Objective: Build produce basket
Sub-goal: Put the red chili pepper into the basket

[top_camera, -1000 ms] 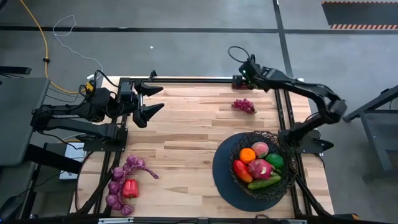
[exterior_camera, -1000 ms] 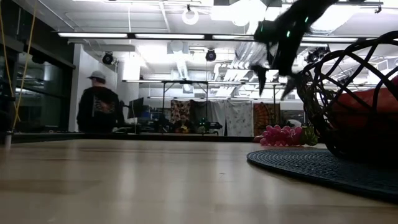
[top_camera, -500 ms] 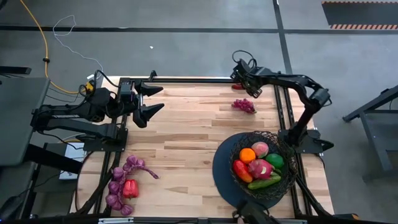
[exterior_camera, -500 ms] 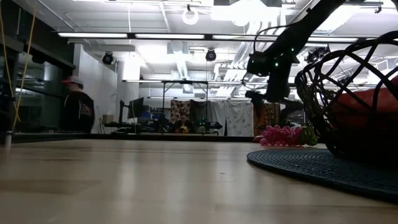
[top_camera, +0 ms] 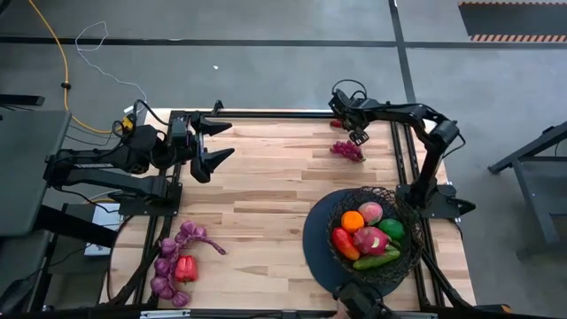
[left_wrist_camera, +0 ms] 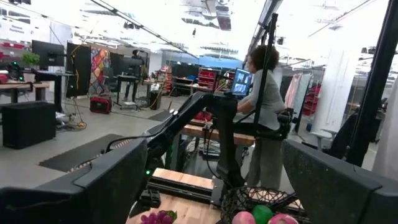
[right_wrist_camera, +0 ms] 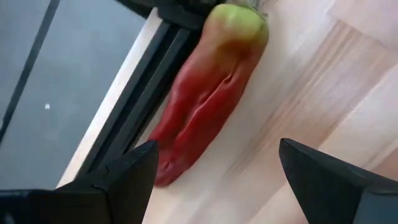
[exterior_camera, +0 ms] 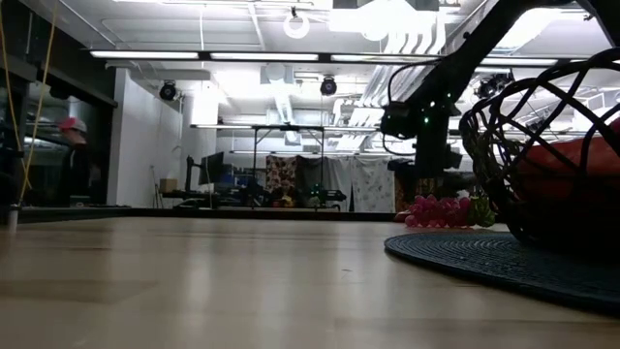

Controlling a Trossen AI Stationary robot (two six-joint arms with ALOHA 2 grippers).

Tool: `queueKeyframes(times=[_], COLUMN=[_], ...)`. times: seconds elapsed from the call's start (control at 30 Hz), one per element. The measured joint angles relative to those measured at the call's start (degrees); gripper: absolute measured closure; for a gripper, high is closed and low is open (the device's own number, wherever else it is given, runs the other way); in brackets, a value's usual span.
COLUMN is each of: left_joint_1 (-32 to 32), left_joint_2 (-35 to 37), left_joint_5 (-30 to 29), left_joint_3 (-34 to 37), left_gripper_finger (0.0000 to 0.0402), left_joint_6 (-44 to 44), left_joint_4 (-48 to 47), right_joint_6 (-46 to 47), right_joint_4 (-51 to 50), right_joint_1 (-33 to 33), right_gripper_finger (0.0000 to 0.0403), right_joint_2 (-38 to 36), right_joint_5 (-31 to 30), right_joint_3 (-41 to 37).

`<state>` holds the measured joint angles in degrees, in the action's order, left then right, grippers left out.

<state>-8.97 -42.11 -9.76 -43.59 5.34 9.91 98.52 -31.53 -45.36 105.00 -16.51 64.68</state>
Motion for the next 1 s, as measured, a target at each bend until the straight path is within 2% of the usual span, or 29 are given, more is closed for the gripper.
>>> queueKeyframes(times=[0.27, 0.47, 0.6, 0.9, 1.0], left_joint_1=[0.0, 0.0, 0.0, 0.0, 0.0], left_joint_2=[0.0, 0.0, 0.0, 0.0, 0.0], left_joint_5=[0.0, 0.0, -0.02, -0.02, -0.02], left_joint_3=[0.0, 0.0, 0.0, 0.0, 0.0], left_gripper_finger=[0.0041, 0.0041, 0.0041, 0.0041, 0.0041], left_joint_6=[0.0, 0.0, 0.0, 0.0, 0.0], left_joint_4=[-0.02, 0.0, 0.0, 0.0, 0.0], right_joint_6=[3.92, 4.54, 3.46, 0.35, -1.98], right_joint_4=[3.79, 3.32, 2.99, 2.36, 1.4], right_joint_1=[-0.19, -0.92, -0.92, -1.18, -1.16], right_gripper_finger=[0.0082, 0.0113, 0.0159, 0.0296, 0.0323], right_joint_2=[1.67, 1.78, 1.78, 1.76, 1.31], right_joint_5=[-3.6, -4.24, -4.49, -4.39, -3.32], right_joint_3=[0.02, 0.02, 0.02, 0.02, 0.02])
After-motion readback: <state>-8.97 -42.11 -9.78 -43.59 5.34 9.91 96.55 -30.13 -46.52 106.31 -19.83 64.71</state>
